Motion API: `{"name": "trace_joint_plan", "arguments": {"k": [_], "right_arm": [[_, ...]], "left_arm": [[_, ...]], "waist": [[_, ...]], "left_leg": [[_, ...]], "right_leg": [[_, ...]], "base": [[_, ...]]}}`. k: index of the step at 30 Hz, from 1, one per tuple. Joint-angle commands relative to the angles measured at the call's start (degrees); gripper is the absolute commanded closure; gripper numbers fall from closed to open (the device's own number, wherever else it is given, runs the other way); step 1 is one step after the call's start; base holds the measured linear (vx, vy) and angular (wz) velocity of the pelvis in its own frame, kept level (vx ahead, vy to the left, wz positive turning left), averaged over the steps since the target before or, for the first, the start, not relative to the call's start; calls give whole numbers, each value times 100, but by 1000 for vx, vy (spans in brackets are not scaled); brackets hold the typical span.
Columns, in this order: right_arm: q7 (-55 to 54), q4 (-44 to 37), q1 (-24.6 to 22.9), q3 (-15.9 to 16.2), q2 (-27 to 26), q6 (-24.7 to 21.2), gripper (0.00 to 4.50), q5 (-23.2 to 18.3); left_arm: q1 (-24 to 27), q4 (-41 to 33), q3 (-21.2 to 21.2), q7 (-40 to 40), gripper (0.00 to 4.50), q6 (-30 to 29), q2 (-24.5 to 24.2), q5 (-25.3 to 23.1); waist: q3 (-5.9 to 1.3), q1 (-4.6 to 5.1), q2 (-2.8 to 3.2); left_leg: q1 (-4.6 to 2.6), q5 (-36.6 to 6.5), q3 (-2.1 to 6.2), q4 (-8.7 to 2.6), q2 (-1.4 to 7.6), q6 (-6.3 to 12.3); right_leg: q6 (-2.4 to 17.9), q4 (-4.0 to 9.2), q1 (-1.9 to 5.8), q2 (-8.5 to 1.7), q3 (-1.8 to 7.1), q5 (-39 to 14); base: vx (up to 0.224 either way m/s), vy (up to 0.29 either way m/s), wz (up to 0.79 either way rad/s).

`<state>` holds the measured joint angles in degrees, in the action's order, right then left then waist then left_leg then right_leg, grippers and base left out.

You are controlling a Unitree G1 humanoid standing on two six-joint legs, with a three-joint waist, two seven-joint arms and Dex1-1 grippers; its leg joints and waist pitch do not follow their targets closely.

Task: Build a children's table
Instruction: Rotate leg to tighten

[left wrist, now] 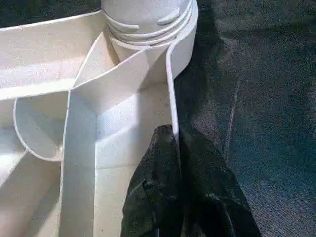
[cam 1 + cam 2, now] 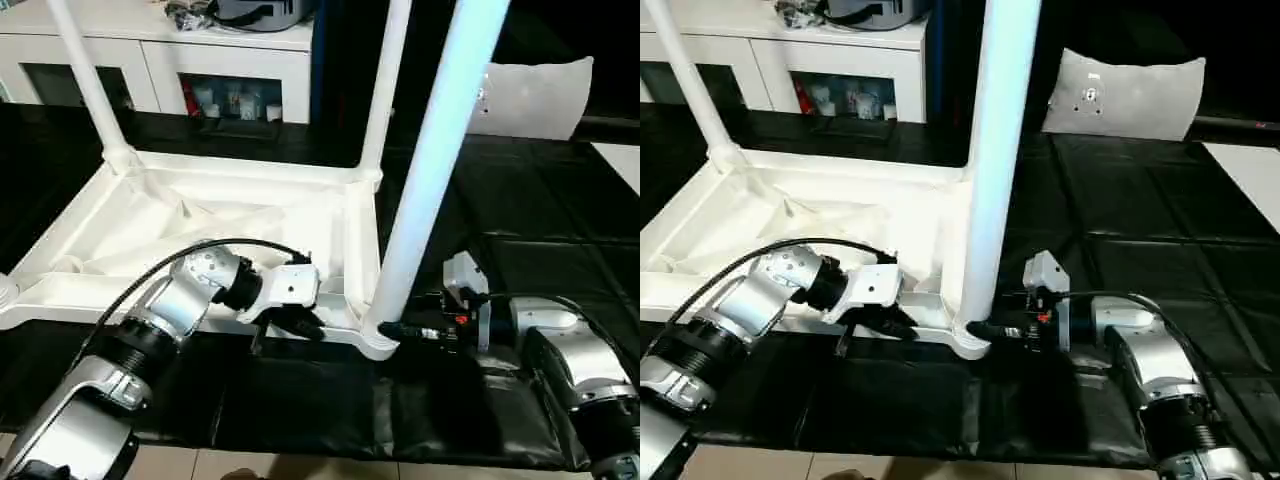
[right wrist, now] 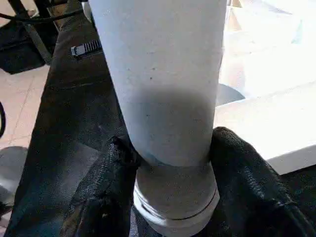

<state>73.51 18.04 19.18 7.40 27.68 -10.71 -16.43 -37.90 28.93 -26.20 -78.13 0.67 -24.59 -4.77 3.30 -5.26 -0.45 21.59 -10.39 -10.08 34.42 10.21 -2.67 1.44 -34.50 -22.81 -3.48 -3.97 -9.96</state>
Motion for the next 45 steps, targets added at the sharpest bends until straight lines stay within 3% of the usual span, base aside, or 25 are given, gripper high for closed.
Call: {"name": "trace_joint_plan", "arguments": {"k": [1, 7, 11, 13, 14, 16, 18, 20, 22, 23, 25, 27, 28, 31, 38, 43, 45], "right_arm": [[156, -52, 53, -5, 63, -112, 255, -158], [226, -321, -133, 43, 71, -341, 257, -272], [-388, -732, -409, -19, -289, -629, 257, -373], [-718, -722, -415, -27, -428, -668, 257, -267], [-869, -703, -410, -33, -491, -685, 257, -215], [-2021, -520, -307, -156, -1062, -774, 257, 76], [-2458, -472, -258, -198, -1268, -815, 257, 193], [-3504, -340, -89, -325, -1773, -1066, 257, 421], [-4042, -214, 53, -395, -2068, -1174, 257, 504], [-4244, -148, 127, -402, -2184, -1180, 257, 549], [-4379, -124, 167, -408, -2264, -1189, 257, 592], [-4683, -11, 294, -481, -2468, -1242, 257, 671], [-4685, -5, 302, -474, -2478, -1243, 257, 680], [-4584, -118, 218, -417, -2454, -1199, 187, 719], [-4310, -288, -17, -695, -2173, -776, 129, 532], [-3527, -472, -152, -865, -1660, -580, 83, 300], [-2841, -575, -221, -789, -1180, -503, 64, 243]], "left_arm": [[46, -171, -216, -285, 450, 118, 58, -2], [95, -161, -169, -154, 450, -147, 109, 6], [41, -130, 47, 371, 450, -736, 390, 60], [5, -118, 114, 546, 450, -922, 484, 70], [-9, -117, 144, 612, 450, -1010, 527, 83], [-156, -1, 364, 1235, 450, -1511, 904, 113], [-214, 70, 420, 1482, 450, -1644, 1038, 85], [-379, 258, 593, 2107, 450, -2031, 1392, 30], [-518, 397, 747, 2565, 450, -2213, 1665, 38], [-579, 464, 793, 2758, 450, -2248, 1778, 28], [-611, 487, 821, 2882, 450, -2294, 1848, 10], [-720, 675, 807, 3220, 450, -2235, 1989, -155], [-731, 700, 800, 3256, 450, -2216, 2002, -181], [-752, 792, 719, 3328, 450, -2115, 2006, -329], [-595, 684, 496, 2902, 450, -1893, 1706, -410], [-435, 539, 386, 2472, 450, -1727, 1438, -403], [-366, 548, 314, 2163, 450, -1435, 1248, -399]], "waist": [[-406, 23, -31], [-400, 18, -42], [-378, 19, -40], [-338, 56, -54], [-334, 57, -28], [-294, 142, -24], [-310, 215, -47], [-300, 301, 13], [-319, 442, -5], [-333, 467, 26], [-350, 511, 8], [-364, 527, 10], [-368, 519, 5], [-366, 479, -8], [-383, 398, 5], [-401, 340, 11], [-405, 318, 16]], "left_leg": [[-105, -970, 79, -385, 338, 357], [-115, -979, 77, -389, 347, 349], [-132, -1101, 80, -401, 341, 312], [-145, -1406, 101, -420, 316, 188], [-161, -1490, 110, -422, 313, 156], [-207, -1821, 133, -424, 284, 0], [-208, -1931, 171, -421, 258, -64], [-182, -2010, 199, -451, 273, -99], [-138, -2179, 233, -475, 263, -121], [-165, -2190, 225, -455, 251, -96], [-114, -2044, 222, -467, 259, 6], [-96, -1817, 189, -470, 267, 93], [-122, -1764, 175, -456, 252, 126], [-118, -1559, 144, -441, 260, 233], [-117, -1348, 129, -453, 288, 298], [-100, -1076, 112, -435, 295, 432], [-95, -989, 111, -426, 289, 482]], "right_leg": [[1216, 406, 285, -508, 284, -1352], [1182, 416, 284, -511, 291, -1443], [1128, 455, 256, -515, 288, -1713], [970, 526, 245, -526, 272, -2367], [924, 546, 238, -533, 269, -2536], [742, 625, 184, -527, 239, -3187], [545, 682, 201, -549, 201, -3550], [535, 676, 203, -532, 188, -3461], [563, 670, 236, -511, 162, -3246], [623, 680, 215, -528, 172, -3153], [717, 669, 269, -529, 191, -2821], [871, 634, 263, -520, 230, -2336], [927, 630, 257, -512, 228, -2244], [1005, 619, 275, -520, 252, -2081], [1066, 579, 304, -521, 268, -1759], [1182, 528, 339, -518, 276, -1291], [1217, 527, 351, -508, 265, -1191]], "base": [[0, 0, 0], [0, 0, 0], [0, 0, 0], [0, 0, 0], [0, 0, 0], [0, 0, 0], [0, 0, 0], [0, 0, 0], [0, 0, 0], [0, 0, 0], [0, 0, 0], [0, 0, 0], [0, 0, 0], [0, 0, 0], [0, 0, 0], [0, 0, 0], [0, 0, 0]]}}
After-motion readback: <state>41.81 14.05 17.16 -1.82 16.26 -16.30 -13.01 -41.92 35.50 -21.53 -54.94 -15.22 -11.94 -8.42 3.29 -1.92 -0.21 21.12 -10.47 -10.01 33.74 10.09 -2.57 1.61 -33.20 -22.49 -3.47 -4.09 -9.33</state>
